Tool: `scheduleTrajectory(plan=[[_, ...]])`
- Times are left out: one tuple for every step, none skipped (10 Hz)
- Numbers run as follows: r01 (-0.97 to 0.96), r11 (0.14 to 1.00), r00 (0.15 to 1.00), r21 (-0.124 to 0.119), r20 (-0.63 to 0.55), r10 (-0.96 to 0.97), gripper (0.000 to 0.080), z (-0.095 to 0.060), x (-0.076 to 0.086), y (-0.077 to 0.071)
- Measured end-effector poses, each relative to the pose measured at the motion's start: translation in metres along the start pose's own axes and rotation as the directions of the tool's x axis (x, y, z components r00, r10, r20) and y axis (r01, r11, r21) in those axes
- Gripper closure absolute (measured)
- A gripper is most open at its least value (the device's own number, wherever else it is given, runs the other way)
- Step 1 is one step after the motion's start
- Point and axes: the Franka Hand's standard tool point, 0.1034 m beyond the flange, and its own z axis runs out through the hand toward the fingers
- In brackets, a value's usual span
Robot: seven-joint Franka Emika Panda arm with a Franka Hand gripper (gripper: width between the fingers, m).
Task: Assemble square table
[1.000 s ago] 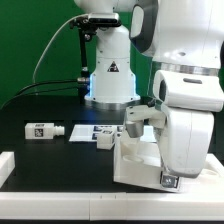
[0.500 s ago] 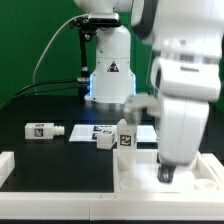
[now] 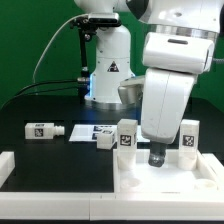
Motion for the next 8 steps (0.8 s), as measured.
scheduleTrajectory(plan=[[-0.003,1.0,1.0,0.0,0.001,0.003,0.015,0.0,-0.002,0.001],[-0.037,0.999,0.999,0.019,0.014,0.037,0.015,-0.004,-0.013,0.0],[-0.06,0.997,0.998,0.046,0.038,0.059,0.015,-0.016,-0.035,0.002],[-0.139,0.988,0.989,0.066,0.063,0.135,0.015,-0.024,-0.055,0.003],[-0.219,0.973,0.974,0.069,0.076,0.214,0.015,-0.024,-0.062,0.004],[-0.296,0.953,0.954,0.063,0.081,0.29,0.015,-0.022,-0.059,0.003],[-0.333,0.941,0.941,0.06,0.083,0.328,0.015,-0.022,-0.058,0.003],[-0.414,0.908,0.908,0.054,0.088,0.409,0.015,-0.022,-0.059,0.003]])
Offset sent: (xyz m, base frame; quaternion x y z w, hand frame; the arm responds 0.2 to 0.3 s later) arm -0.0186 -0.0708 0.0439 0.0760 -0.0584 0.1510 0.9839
